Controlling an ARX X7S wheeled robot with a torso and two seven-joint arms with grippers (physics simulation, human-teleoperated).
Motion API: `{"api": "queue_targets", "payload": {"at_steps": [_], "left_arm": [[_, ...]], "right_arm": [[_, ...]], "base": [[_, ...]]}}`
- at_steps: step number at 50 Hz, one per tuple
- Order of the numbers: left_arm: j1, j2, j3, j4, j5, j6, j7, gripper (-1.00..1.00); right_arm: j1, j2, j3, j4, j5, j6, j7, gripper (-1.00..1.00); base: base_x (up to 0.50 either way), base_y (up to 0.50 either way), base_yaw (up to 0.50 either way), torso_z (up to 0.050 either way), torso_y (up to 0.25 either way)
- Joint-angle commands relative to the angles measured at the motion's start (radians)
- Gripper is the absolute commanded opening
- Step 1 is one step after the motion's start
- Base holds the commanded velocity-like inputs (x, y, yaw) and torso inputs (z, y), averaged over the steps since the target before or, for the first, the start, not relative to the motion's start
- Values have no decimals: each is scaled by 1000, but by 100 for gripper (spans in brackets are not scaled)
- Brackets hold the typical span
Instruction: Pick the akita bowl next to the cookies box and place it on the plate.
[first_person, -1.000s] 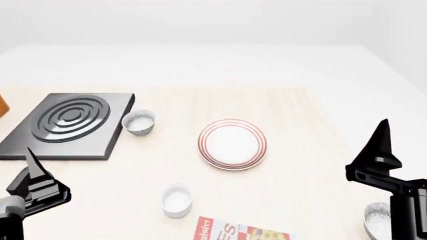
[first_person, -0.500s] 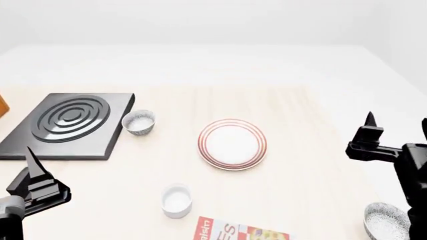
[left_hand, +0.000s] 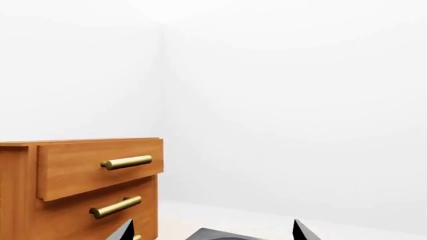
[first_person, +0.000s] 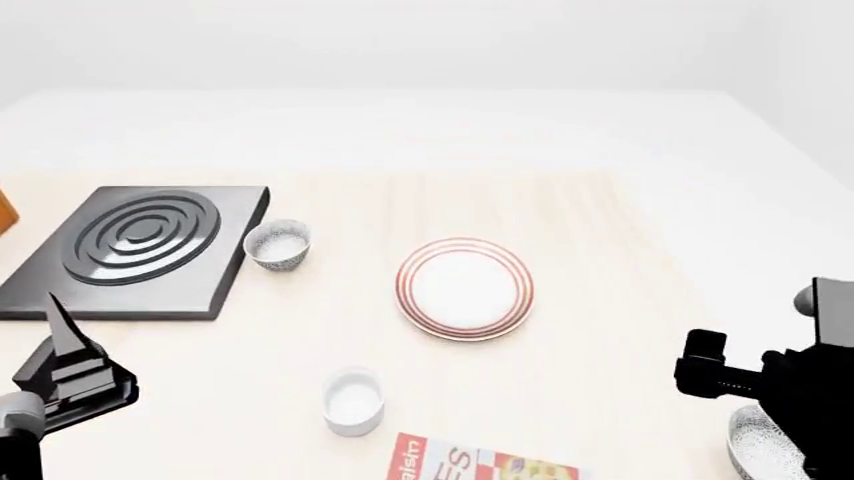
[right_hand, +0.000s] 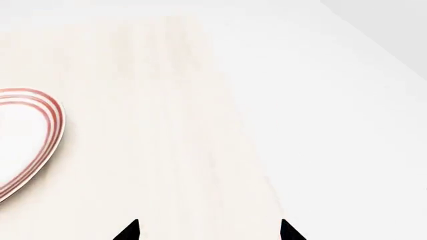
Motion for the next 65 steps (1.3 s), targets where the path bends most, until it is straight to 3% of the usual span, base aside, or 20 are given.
{"api": "queue_targets", "payload": {"at_steps": [1,24,47,57,58,65], "left_arm": [[4,-4,-4,3,-5,1,-6,100],[4,-11,1,-1,-9,3,-15,100],[6,-19,1,2,-15,1,-24,100],[7,-22,3,4,-16,-1,-29,100],[8,-22,4,5,-16,1,-29,100],[10,-24,4,2,-18,4,-30,100]], "right_arm": [[-57,45,-46,157,146,11,93,100],[-105,60,-112,279,123,-82,54,100],[-141,49,-250,531,-6,-259,-92,100],[-150,48,-267,514,-8,-272,-100,100],[-153,50,-271,505,-14,-282,-101,-100],[-183,54,-266,400,-15,-351,-125,-100]], "base": [[0,0,0,0,0],[0,0,0,0,0],[0,0,0,0,0],[0,0,0,-4,0],[0,0,0,0,0],[2,0,0,-3,0]]}}
